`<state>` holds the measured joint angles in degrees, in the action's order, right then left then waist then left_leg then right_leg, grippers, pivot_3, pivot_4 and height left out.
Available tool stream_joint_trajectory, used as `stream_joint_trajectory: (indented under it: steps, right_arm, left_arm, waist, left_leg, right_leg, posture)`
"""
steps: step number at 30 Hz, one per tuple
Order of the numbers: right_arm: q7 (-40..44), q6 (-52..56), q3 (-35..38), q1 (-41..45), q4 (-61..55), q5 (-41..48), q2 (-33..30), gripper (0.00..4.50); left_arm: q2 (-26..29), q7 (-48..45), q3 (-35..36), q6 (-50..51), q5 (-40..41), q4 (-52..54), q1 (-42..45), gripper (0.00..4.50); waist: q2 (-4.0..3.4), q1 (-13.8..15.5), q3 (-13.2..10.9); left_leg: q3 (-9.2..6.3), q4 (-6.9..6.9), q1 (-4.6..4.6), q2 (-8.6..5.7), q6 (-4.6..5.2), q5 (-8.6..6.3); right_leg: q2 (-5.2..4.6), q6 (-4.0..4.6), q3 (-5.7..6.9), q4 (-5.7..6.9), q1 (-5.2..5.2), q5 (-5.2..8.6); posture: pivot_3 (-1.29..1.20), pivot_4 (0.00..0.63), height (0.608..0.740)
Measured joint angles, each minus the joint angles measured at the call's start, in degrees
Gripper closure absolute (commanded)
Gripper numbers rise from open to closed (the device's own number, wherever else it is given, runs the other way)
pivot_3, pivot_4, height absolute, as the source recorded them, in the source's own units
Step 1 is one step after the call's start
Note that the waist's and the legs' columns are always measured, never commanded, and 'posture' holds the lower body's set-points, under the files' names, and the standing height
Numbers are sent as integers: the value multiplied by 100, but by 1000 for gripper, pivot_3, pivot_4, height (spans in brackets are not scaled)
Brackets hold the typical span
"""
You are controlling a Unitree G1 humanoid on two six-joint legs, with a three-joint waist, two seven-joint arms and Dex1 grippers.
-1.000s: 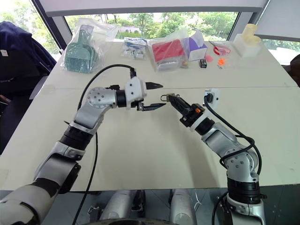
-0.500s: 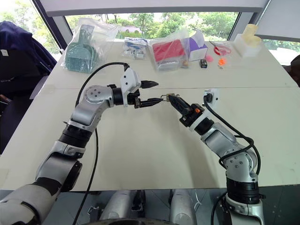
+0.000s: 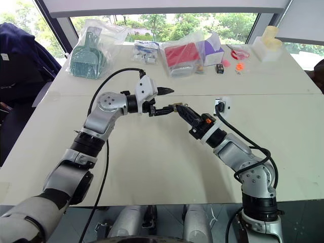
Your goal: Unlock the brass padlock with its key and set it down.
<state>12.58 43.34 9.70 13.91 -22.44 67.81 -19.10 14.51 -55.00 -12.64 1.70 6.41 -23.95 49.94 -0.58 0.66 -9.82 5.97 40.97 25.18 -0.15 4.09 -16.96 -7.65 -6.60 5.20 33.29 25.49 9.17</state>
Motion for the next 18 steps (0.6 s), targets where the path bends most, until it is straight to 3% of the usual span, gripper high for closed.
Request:
stream_joint_trajectory:
  steps: [18]
  right_arm:
    - [-86,-1,-23,-40,-95,7,49,4486]
  left_arm:
    - [-103,448,1,-460,-287,-190,-37,1348]
  waist:
    - [0,1,0]
  left_leg:
    - [0,0,0,0,1,0]
  right_leg:
    - [-1,0,0,0,1,0]
  posture:
    - [0,150,735]
